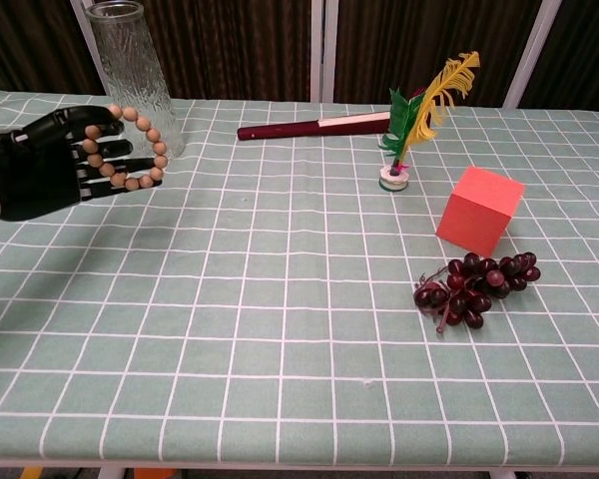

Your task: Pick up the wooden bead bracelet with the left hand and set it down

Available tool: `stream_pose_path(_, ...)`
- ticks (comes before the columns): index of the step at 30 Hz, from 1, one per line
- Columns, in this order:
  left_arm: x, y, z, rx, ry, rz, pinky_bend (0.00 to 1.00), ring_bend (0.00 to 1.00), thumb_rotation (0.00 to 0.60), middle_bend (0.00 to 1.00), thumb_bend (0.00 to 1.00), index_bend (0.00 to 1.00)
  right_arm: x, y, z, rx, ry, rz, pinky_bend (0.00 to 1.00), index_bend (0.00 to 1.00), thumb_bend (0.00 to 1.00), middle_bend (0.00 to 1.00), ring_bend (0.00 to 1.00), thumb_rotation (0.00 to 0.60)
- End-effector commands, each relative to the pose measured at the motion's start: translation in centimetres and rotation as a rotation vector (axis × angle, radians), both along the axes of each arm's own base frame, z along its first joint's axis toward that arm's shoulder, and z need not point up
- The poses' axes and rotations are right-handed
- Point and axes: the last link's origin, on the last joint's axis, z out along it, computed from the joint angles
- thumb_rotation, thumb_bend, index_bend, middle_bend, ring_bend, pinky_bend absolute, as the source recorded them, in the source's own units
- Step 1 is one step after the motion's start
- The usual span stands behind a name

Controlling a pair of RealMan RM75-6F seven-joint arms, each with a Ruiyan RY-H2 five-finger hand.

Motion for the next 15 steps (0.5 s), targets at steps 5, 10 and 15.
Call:
stream_pose_path(5, 0.2, -0.4, 0.3, 0.023, 0.023, -0.022, 0.16, 0.3, 0.297, 0.65, 0.48, 0.61, -0.1, 0.1, 0.1, -0.002, -0.001, 0.001, 0.0, 0.0, 0.13, 0.04, 0.0, 0.6)
stream_pose_path(10, 0.7, -0.6, 0.5, 0.041, 0.046, -0.065, 0.16, 0.3, 0.142, 0.64, 0.39, 0.6, 0.0, 0.2, 0.1, -0.002, -0.002, 0.007, 0.0, 0.0, 0.13, 0.04, 0.0, 0.6)
stream_pose_path(15, 1.2, -0.8, 0.5, 0.051, 0.076, -0.095, 0.16, 0.3, 0.175, 0.66, 0.42, 0.61, -0.1, 0.3, 0.2, -0.006, -0.002, 0.008, 0.0, 0.0, 0.12, 0.04, 0.0, 0.6)
